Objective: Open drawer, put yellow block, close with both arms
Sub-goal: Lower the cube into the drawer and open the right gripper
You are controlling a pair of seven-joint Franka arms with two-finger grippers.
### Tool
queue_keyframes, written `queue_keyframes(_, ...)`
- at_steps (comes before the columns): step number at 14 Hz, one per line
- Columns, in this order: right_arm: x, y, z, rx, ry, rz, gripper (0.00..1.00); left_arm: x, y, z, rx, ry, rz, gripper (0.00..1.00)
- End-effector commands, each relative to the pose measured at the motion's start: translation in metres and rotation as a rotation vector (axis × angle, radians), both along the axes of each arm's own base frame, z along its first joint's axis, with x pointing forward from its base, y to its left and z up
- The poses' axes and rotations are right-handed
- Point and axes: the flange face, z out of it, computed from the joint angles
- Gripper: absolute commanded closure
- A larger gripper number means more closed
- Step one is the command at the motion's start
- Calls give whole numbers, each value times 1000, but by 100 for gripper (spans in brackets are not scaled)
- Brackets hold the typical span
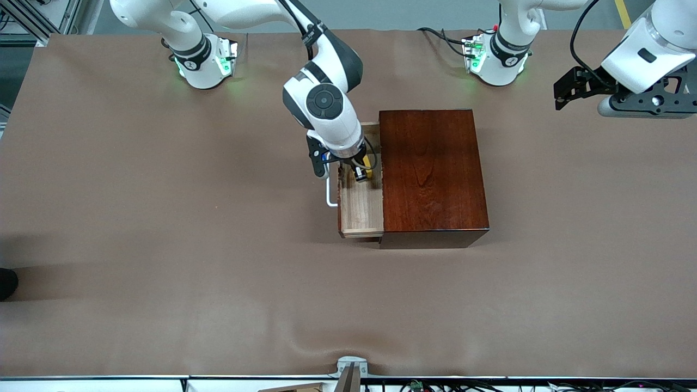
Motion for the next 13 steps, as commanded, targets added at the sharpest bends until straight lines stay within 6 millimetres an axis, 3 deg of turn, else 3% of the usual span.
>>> queue_keyframes(1, 1, 6, -7, 3, 6, -19, 83, 2, -3, 4, -13, -3, 2, 0)
queue_keyframes(3, 4, 8, -1, 11, 0, -23, 10, 1, -4, 5, -13, -4, 0, 0)
queue_keyframes(4, 9, 8, 7, 21, -10, -19, 0, 2, -5, 5, -13, -4, -1, 0)
queue_keyframes(7, 20, -1, 27, 12, 14, -27, 0, 2, -5, 6, -15, -7, -1, 0)
queue_keyframes(9, 34, -7, 52, 5, 36, -28, 0, 0, -10, 8, -19, -9, -9, 0)
queue_keyframes(11, 42, -13, 69, 1, 50, -29, 0, -4, -27, 15, -19, -26, -28, 0)
queue_keyframes(13, 51, -19, 93, 4, 49, -31, 0, -4, -48, 9, -12, -16, -24, 0)
